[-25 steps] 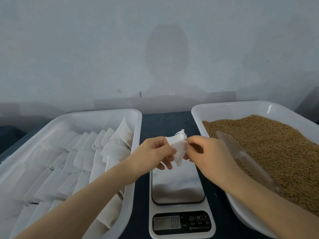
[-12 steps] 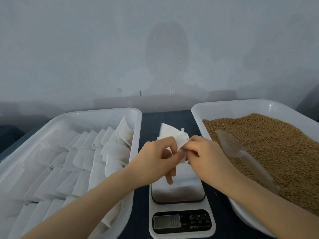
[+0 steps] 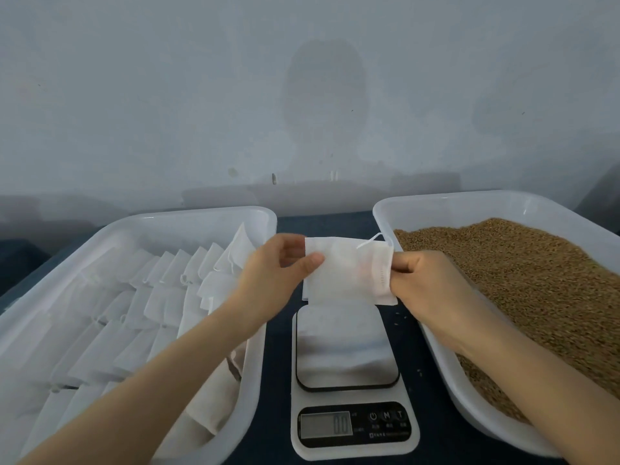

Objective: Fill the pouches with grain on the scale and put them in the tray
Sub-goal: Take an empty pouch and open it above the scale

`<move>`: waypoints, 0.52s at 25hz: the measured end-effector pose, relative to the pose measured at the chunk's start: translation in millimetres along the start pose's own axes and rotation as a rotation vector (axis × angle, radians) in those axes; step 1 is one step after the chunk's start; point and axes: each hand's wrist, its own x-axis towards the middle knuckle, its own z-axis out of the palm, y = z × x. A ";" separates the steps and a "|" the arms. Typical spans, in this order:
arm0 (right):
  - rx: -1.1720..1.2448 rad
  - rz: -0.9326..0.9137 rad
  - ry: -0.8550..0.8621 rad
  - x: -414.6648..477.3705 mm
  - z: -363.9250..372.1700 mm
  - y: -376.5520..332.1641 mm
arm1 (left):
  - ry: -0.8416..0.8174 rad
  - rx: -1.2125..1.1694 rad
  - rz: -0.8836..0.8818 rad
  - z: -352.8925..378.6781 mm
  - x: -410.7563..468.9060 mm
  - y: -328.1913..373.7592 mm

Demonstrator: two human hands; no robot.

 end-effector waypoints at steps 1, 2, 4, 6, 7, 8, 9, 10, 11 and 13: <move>0.003 0.022 -0.015 0.2 -1.0 -0.6 | -0.014 -0.017 -0.013 -1.4 0.8 -0.7; -0.006 0.043 -0.031 0.5 -1.4 -1.3 | -0.013 -0.021 -0.008 -1.7 0.6 -0.7; 0.002 0.078 -0.050 3.2 -3.0 1.3 | -0.002 -0.045 -0.018 -1.4 2.2 -1.7; 0.038 0.100 -0.054 4.9 -3.7 3.1 | 0.019 -0.026 -0.003 0.9 0.7 -0.3; 0.033 0.094 -0.049 5.0 -4.1 3.8 | 0.043 0.014 0.036 0.8 -0.9 -0.8; 0.009 0.078 -0.048 4.8 -4.4 4.5 | 0.063 0.113 0.112 0.3 -3.2 -0.5; -0.025 0.059 -0.059 3.7 -3.8 4.4 | 0.048 0.242 0.230 -0.3 -7.1 0.6; -0.059 0.038 -0.079 2.7 -2.1 4.3 | 0.006 0.351 0.386 0.5 -10.6 2.0; -0.093 0.018 -0.104 2.7 0.4 5.2 | -0.042 0.435 0.544 3.1 -13.6 5.5; -0.174 -0.017 -0.137 3.8 5.2 9.2 | -0.110 0.544 0.729 15.6 -18.8 9.0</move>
